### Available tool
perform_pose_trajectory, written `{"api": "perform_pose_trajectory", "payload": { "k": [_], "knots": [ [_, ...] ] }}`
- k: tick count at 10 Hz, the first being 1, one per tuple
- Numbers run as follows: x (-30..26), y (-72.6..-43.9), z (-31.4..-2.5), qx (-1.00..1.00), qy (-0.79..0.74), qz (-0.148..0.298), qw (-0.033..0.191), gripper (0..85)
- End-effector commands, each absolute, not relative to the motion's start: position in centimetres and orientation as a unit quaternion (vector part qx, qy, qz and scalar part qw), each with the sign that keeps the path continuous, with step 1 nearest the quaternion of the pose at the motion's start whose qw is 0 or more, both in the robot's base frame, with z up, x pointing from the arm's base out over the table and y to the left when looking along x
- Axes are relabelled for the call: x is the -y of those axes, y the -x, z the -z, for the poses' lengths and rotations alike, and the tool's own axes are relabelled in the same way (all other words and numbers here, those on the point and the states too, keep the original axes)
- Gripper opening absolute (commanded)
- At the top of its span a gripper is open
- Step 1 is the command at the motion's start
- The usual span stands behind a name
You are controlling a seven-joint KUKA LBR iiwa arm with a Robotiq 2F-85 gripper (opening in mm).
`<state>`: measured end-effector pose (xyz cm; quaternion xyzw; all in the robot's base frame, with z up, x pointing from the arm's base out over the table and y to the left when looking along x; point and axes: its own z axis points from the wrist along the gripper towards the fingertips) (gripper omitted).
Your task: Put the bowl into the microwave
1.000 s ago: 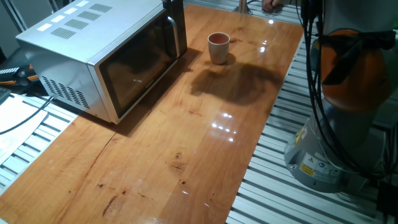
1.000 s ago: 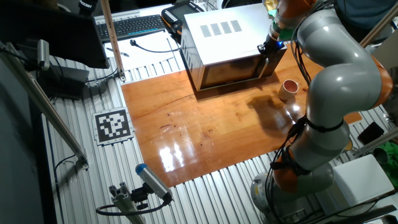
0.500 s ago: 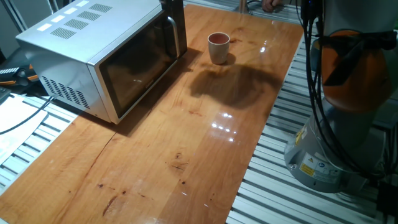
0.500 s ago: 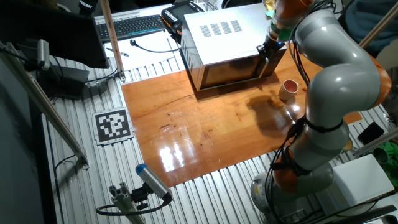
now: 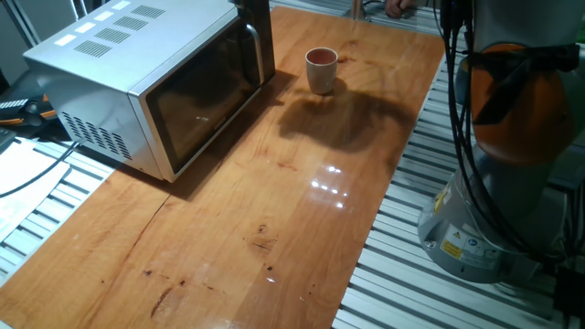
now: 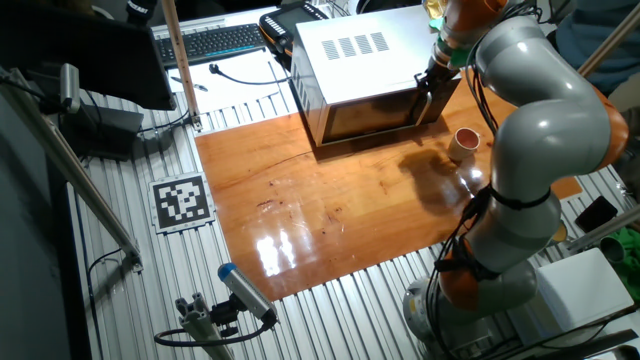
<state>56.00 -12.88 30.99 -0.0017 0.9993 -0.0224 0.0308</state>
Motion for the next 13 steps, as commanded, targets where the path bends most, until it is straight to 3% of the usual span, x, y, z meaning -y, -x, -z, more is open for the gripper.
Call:
{"api": "perform_pose_trajectory", "payload": {
  "k": [1,13],
  "knots": [
    [13.3,-55.8,-30.7,-0.999,0.002,0.021,0.030,34.0],
    [16.4,-56.8,-25.3,-0.999,0.029,0.018,0.024,34.0]
  ]
}}
